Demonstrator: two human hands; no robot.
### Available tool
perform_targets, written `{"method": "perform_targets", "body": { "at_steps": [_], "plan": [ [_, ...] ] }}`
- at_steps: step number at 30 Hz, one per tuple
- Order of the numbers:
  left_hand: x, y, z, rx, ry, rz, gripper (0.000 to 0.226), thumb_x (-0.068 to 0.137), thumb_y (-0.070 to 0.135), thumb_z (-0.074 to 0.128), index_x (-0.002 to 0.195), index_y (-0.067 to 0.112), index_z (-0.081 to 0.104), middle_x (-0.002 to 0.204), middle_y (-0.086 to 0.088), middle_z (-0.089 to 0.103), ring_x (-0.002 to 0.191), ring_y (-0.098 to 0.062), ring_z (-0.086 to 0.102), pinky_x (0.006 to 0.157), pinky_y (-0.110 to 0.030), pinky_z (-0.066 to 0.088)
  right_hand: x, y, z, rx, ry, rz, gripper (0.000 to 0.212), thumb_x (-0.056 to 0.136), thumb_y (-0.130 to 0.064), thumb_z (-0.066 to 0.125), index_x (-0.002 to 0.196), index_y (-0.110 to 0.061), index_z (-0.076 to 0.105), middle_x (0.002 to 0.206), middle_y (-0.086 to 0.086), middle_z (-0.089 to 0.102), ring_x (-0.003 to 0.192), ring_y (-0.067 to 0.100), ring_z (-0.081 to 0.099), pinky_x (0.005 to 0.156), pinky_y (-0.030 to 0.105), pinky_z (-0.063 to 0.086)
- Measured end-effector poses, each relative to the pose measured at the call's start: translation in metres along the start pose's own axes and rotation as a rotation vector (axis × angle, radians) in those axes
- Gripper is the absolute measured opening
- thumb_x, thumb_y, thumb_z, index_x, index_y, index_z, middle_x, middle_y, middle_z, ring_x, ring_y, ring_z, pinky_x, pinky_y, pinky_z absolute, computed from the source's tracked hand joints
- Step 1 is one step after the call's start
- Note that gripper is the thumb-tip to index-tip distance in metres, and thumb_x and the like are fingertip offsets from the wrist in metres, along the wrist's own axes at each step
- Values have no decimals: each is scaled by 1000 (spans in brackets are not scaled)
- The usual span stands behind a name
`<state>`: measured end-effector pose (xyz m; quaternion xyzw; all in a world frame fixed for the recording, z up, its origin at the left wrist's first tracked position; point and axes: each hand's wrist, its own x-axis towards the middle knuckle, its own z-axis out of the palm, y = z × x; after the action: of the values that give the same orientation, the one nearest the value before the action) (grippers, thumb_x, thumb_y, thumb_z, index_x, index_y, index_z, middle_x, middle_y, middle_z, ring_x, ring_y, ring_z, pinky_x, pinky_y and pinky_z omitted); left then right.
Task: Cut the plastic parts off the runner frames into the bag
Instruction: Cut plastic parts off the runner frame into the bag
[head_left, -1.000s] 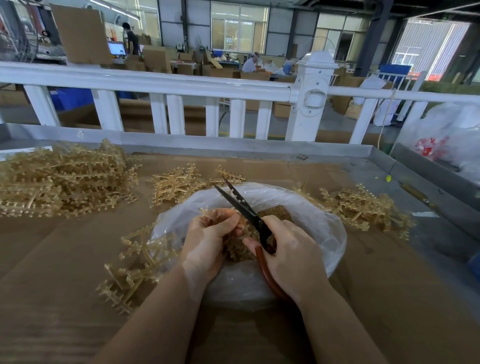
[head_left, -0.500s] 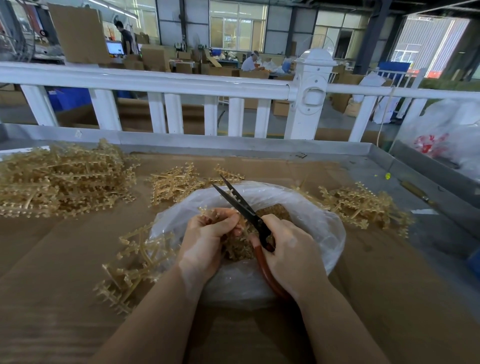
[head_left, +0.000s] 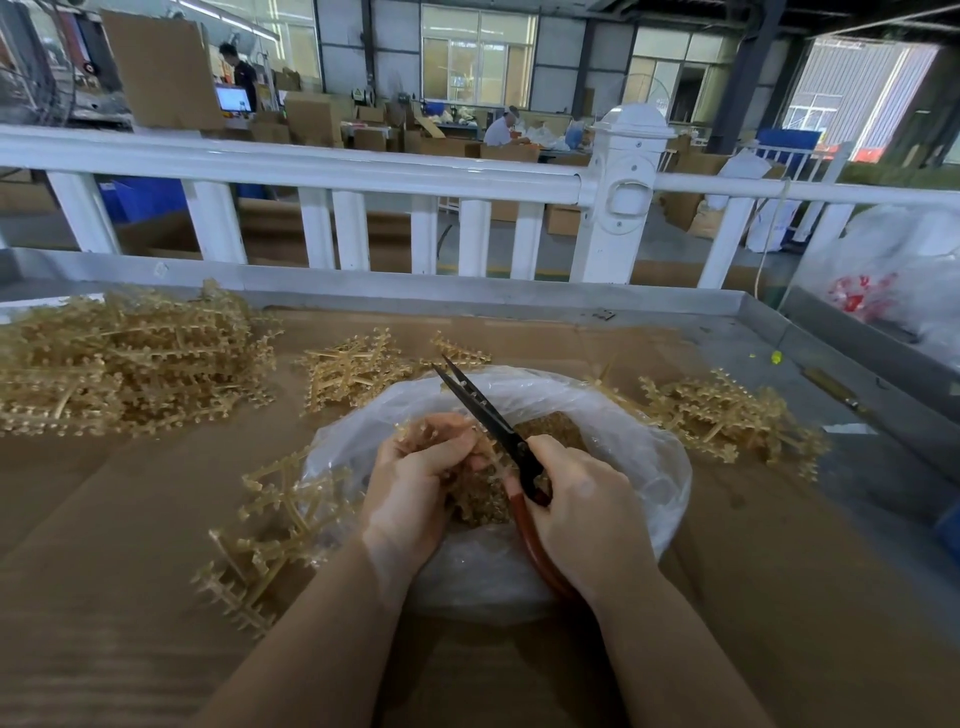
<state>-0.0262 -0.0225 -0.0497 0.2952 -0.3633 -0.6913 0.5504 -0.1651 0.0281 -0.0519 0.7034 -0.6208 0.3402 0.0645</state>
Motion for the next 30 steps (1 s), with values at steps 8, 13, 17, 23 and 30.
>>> {"method": "perform_targets", "body": {
  "at_steps": [8, 13, 17, 23, 30],
  "plan": [
    [4, 2, -6, -113, 2, -47, 36, 77, 17, 62, 112, 8, 57, 91, -14, 63, 83, -28, 62, 76, -40, 51, -1, 0, 1, -10, 4, -38, 18, 91, -37, 55, 93, -21, 62, 71, -5, 62, 63, 12, 57, 59, 25, 50],
    [4, -1, -5, -154, 69, 4, 10, 74, 19, 67, 83, 15, 67, 77, -8, 68, 70, -21, 68, 63, -35, 58, -2, 1, 0, 5, -15, -57, 18, 90, -36, 56, 96, -21, 63, 74, -5, 63, 66, 11, 58, 61, 26, 51],
    [3, -1, -4, -171, 119, 3, 9, 75, 18, 67, 82, 13, 65, 77, -9, 68, 76, -24, 66, 81, -44, 55, -2, 2, 1, -1, -18, -63, 16, 88, -35, 59, 97, -22, 64, 75, -5, 63, 67, 12, 59, 61, 28, 52],
    [5, 1, -4, -159, 188, -46, 4, 89, 13, 61, 86, 11, 61, 80, -12, 67, 81, -28, 63, 92, -53, 49, -3, 1, 1, -15, -7, -70, 17, 85, -35, 63, 96, -22, 65, 73, -5, 63, 66, 13, 59, 59, 28, 51],
    [4, 2, -10, -163, 11, -58, 21, 74, 22, 62, 88, 6, 63, 80, -11, 68, 72, -23, 68, 64, -34, 59, -4, -2, -1, -23, 6, -66, 22, 85, -38, 62, 98, -21, 65, 74, -4, 63, 67, 13, 58, 60, 28, 50]
  ]
}}
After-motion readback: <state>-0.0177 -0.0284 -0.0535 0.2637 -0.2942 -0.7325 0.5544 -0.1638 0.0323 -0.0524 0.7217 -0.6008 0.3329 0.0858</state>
